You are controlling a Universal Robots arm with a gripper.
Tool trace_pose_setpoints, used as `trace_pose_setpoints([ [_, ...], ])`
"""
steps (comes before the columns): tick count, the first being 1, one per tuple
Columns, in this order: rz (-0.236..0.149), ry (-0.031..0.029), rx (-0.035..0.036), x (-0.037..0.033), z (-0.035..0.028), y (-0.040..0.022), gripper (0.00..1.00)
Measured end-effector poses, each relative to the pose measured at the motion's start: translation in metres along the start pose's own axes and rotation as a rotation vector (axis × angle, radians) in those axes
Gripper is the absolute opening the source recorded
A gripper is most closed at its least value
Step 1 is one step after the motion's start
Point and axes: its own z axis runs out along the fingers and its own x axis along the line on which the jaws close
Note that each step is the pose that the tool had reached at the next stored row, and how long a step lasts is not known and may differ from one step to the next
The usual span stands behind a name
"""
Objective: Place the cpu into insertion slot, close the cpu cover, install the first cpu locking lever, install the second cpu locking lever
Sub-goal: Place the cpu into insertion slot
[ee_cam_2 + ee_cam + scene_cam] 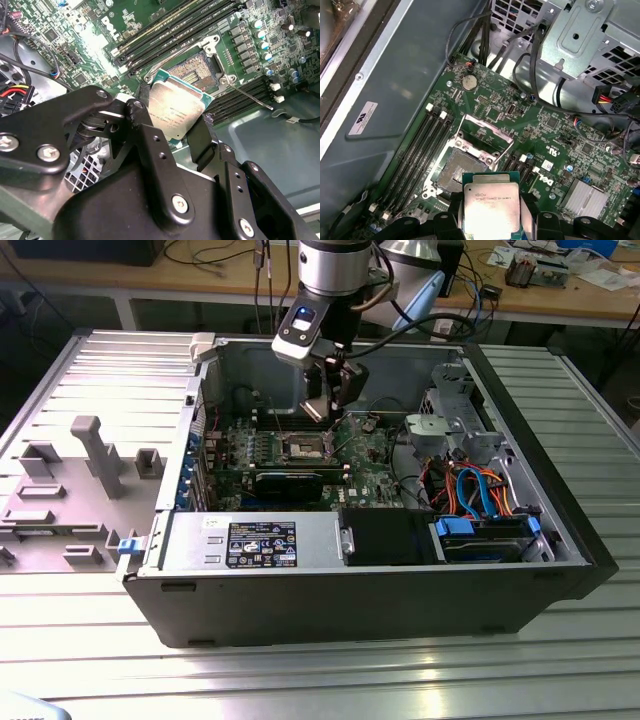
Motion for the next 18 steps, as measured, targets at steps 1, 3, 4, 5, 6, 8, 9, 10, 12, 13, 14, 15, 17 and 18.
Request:
trace_pose_setpoints([
  [1,0.004,-0.0002,0.0,0.0,0.0,0.0,0.55],
  [3,0.012,-0.0003,0.0001,0.0,0.0,0.0,0.55],
  [4,0.014,-0.0004,0.0,0.0,0.0,0.0,0.55],
  [5,0.017,-0.0005,0.0001,0.0,0.0001,0.0,0.55],
  [6,0.019,-0.0005,0.0,0.0,0.0001,0.0,0.55],
  [8,0.025,-0.0007,0.0001,0.0,0.0001,0.0,0.55],
  [9,0.028,-0.0007,0.0001,0.0,0.0001,0.0,0.55],
  [10,0.03,-0.0009,0.0002,0.0,0.0001,0.0,0.55],
  [12,0.035,-0.001,0.0002,0.0,0.0001,0.0,0.55],
  [13,0.037,-0.0011,0.0002,0.0,0.0001,0.0,0.55],
  [14,0.038,-0.0011,0.0002,0.0,0.0001,0.0,0.55],
  [15,0.042,-0.0012,0.0002,0.0,0.0002,0.0,0.55],
  [17,0.05,-0.0014,0.0003,0.0,0.0002,0.0,0.55],
  [18,0.059,-0.0017,0.0003,0.0,0.0003,0.0,0.55],
])
